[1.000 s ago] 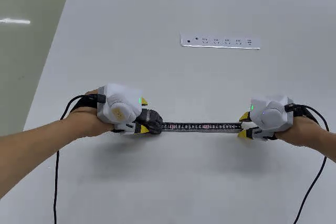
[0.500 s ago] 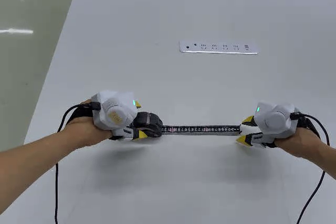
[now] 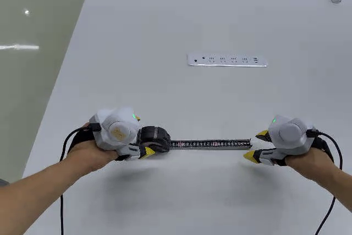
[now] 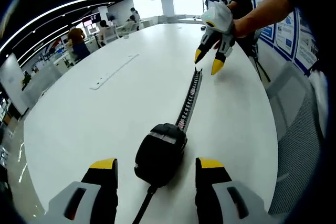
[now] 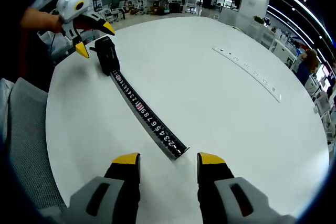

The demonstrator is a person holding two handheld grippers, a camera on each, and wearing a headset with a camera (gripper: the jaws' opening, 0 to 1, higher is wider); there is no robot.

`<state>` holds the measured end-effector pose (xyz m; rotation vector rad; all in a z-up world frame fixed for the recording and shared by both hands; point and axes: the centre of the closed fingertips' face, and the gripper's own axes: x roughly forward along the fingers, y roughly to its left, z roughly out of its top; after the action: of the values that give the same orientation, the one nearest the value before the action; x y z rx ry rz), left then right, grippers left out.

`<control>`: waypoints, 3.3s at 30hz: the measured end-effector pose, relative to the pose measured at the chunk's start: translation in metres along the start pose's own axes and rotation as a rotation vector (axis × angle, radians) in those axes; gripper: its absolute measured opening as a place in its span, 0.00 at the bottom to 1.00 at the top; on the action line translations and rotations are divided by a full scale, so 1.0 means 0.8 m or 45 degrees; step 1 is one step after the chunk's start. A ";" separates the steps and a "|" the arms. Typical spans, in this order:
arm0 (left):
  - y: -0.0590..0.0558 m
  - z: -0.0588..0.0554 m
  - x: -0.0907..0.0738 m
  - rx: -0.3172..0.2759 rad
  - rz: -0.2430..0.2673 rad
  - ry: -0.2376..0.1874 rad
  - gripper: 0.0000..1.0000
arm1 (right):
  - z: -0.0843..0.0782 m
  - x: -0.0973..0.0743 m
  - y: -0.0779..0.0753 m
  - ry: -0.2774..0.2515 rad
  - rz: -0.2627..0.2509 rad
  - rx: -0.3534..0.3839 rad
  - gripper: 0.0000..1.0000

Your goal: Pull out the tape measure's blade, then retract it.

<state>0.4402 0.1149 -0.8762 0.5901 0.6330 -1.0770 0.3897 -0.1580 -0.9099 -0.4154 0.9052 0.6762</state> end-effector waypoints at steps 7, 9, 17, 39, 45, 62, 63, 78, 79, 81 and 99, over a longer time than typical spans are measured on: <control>0.002 0.000 -0.009 -0.095 0.069 -0.014 0.60 | 0.001 -0.009 0.007 -0.046 -0.043 0.116 0.49; 0.004 0.001 -0.013 -0.110 0.104 -0.021 0.61 | 0.002 -0.011 0.010 -0.058 -0.050 0.142 0.51; 0.004 0.005 -0.030 -0.199 0.179 -0.036 0.62 | 0.008 -0.022 0.023 -0.117 -0.086 0.244 0.56; -0.026 0.001 -0.062 -0.438 0.316 -0.074 0.73 | 0.010 -0.060 0.045 -0.215 -0.132 0.411 0.67; -0.030 0.000 -0.072 -0.509 0.359 -0.093 0.76 | 0.010 -0.064 0.059 -0.228 -0.138 0.453 0.70; -0.050 0.002 -0.099 -0.698 0.474 -0.136 0.83 | 0.017 -0.086 0.084 -0.280 -0.177 0.563 0.78; -0.051 0.002 -0.101 -0.706 0.481 -0.133 0.84 | 0.018 -0.087 0.086 -0.282 -0.179 0.567 0.79; -0.063 0.000 -0.123 -0.795 0.561 -0.134 0.87 | 0.032 -0.107 0.103 -0.322 -0.231 0.643 0.86; -0.064 0.000 -0.124 -0.799 0.563 -0.133 0.87 | 0.032 -0.108 0.104 -0.323 -0.231 0.644 0.87; -0.064 0.000 -0.126 -0.806 0.566 -0.133 0.87 | 0.033 -0.109 0.105 -0.325 -0.232 0.647 0.87; -0.099 0.025 -0.177 -0.896 0.614 -0.096 0.91 | 0.054 -0.175 0.150 -0.359 -0.267 0.686 0.92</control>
<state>0.3228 0.1582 -0.7710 0.0710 0.7050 -0.3741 0.2709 -0.0962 -0.7764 0.0676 0.7259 0.2693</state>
